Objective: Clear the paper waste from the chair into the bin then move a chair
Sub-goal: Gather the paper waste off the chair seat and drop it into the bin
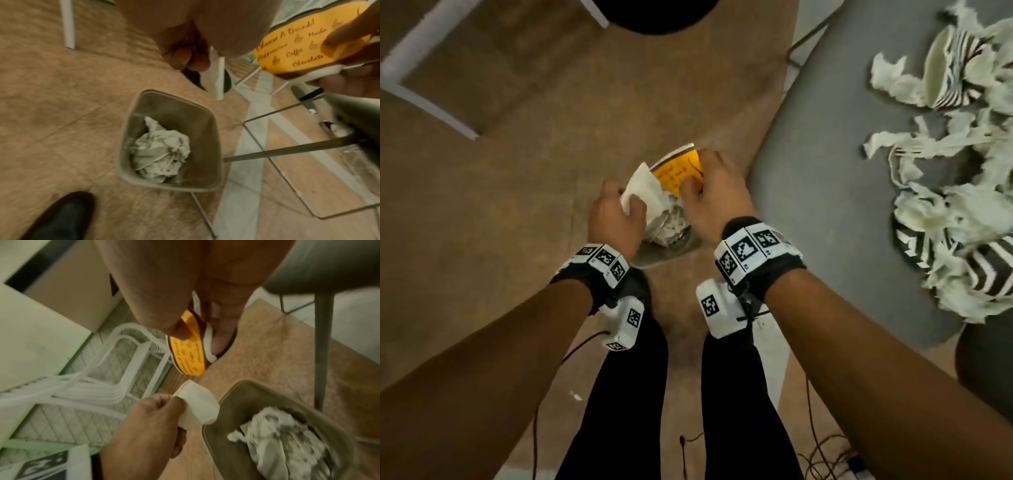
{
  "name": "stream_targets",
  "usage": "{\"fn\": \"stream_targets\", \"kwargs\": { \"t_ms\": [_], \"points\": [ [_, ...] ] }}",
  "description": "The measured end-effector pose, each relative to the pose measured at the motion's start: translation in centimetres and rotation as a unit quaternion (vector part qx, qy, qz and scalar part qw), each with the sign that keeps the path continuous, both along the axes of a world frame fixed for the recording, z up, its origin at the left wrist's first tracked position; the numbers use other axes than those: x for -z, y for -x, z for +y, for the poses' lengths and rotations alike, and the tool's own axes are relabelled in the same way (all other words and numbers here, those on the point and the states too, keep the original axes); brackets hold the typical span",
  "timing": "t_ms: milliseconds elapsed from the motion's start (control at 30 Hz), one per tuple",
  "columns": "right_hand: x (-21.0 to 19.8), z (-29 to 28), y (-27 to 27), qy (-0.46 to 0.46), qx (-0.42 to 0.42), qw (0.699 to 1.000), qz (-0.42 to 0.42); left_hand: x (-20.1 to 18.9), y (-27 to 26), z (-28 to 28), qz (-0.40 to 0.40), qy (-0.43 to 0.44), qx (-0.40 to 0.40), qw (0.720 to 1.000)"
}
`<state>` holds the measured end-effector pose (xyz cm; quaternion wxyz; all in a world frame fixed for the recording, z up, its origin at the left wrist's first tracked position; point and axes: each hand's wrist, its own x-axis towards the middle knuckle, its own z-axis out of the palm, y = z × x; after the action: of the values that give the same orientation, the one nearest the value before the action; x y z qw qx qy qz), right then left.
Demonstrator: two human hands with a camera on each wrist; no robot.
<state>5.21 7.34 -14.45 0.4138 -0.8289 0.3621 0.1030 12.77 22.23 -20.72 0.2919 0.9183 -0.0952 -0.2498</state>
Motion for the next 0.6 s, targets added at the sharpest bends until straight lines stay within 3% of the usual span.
{"fn": "stream_targets", "kwargs": {
  "t_ms": [100, 300, 400, 467, 600],
  "points": [
    [2.9, 3.1, -0.7, -0.025, -0.045, 0.994, 0.101, 3.3, -0.5, 3.9, 0.037, -0.018, 0.022, 0.999],
    [9.0, 5.7, -0.9, -0.044, -0.024, 0.973, 0.224, 8.1, -0.5, 6.2, 0.113, -0.067, 0.115, 0.985],
    [10.6, 6.0, -0.9, -0.063, -0.071, 0.953, 0.289, 8.3, -1.2, 6.2, 0.138, -0.114, 0.211, 0.961],
    [10.6, 6.3, -1.4, -0.069, -0.105, 0.943, 0.308, 7.7, -2.3, 6.1, 0.143, -0.128, 0.23, 0.954],
    [8.1, 6.1, -2.3, -0.086, -0.086, 0.952, 0.28, 5.2, -4.8, 4.8, 0.128, -0.14, 0.236, 0.953]
  ]
}}
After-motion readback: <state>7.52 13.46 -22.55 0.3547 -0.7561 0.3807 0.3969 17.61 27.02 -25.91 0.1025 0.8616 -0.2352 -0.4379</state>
